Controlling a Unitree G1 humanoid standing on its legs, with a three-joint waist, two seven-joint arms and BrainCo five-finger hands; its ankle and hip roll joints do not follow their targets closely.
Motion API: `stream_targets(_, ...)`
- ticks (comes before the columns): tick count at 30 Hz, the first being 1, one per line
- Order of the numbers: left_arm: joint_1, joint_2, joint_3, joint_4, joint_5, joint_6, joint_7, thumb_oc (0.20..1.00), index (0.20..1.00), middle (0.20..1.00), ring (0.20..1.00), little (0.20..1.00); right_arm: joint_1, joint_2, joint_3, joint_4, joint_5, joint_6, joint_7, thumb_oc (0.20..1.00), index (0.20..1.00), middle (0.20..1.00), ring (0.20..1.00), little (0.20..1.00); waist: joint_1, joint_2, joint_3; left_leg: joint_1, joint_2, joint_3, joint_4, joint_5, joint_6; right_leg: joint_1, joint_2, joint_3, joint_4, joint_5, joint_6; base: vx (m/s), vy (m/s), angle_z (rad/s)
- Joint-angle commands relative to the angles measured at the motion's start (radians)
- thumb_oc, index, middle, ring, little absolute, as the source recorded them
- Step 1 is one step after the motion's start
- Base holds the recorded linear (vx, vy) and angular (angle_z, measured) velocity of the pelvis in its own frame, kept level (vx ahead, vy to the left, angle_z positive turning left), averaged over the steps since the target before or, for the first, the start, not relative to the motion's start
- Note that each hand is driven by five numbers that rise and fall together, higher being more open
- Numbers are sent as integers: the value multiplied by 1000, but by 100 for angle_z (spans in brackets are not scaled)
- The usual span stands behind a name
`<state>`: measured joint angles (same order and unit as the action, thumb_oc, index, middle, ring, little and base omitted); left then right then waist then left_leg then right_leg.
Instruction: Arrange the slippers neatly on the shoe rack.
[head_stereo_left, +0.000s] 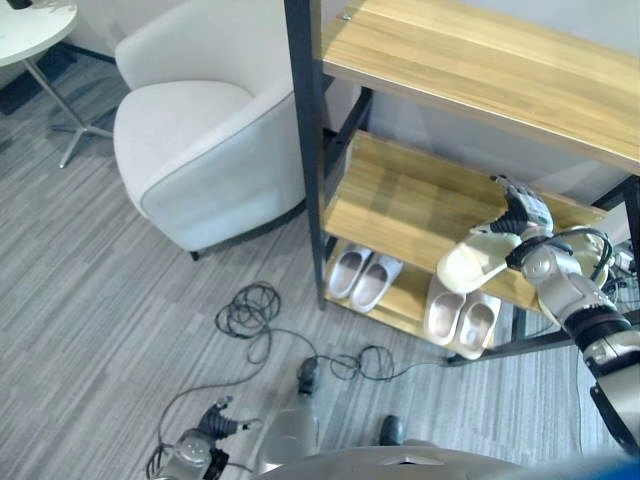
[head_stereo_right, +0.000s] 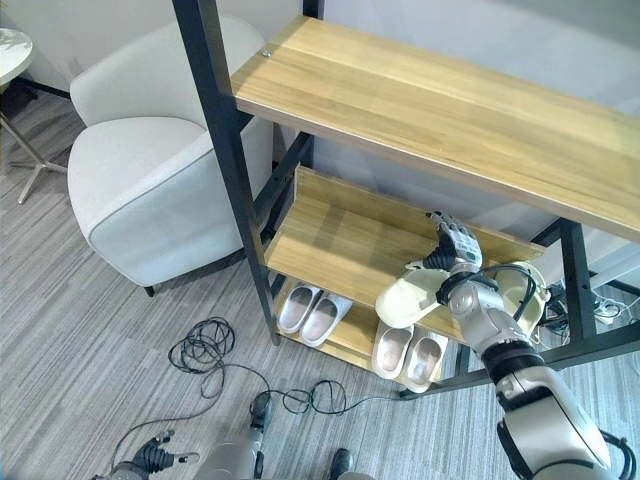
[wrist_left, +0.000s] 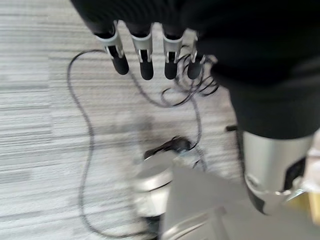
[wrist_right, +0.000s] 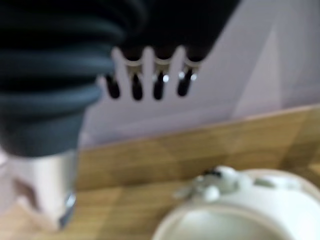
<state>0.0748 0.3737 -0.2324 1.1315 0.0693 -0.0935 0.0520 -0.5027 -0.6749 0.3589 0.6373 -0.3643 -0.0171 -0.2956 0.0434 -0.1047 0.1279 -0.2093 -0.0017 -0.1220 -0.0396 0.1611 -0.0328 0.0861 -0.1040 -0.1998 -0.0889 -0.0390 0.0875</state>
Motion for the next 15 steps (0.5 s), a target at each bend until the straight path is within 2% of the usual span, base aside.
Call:
stream_targets(1, -12, 6, -35, 45, 28, -5, 21, 1000, 1000, 1000, 1000, 1000, 28, -54, -44, -23, 83, -31, 26, 1000, 1000, 1000, 1000, 1000, 27, 17, -19, 89, -8, -20, 55, -212, 21, -81, -23, -1, 159, -55, 2, 18, -3, 10)
stream_targets(6, -3, 11, -36, 48, 36, -4, 7, 1000, 1000, 1000, 1000, 1000, 36, -39, 11, -15, 101, -53, 78, 1000, 1000, 1000, 1000, 1000, 36, 16, -20, 97, -11, -24, 40, -203, 20, -76, -24, -14, 150, -54, 2, 8, 2, 4)
stream_targets(15, 6, 13, -20, 60, 65, -2, 0, 1000, 1000, 1000, 1000, 1000, 64, -66, 97, -136, 63, -102, 151, 1000, 1000, 1000, 1000, 1000, 41, 14, -19, 106, -13, -24, 36, -205, 20, -71, -22, -14, 149, -56, 3, 2, 1, 1)
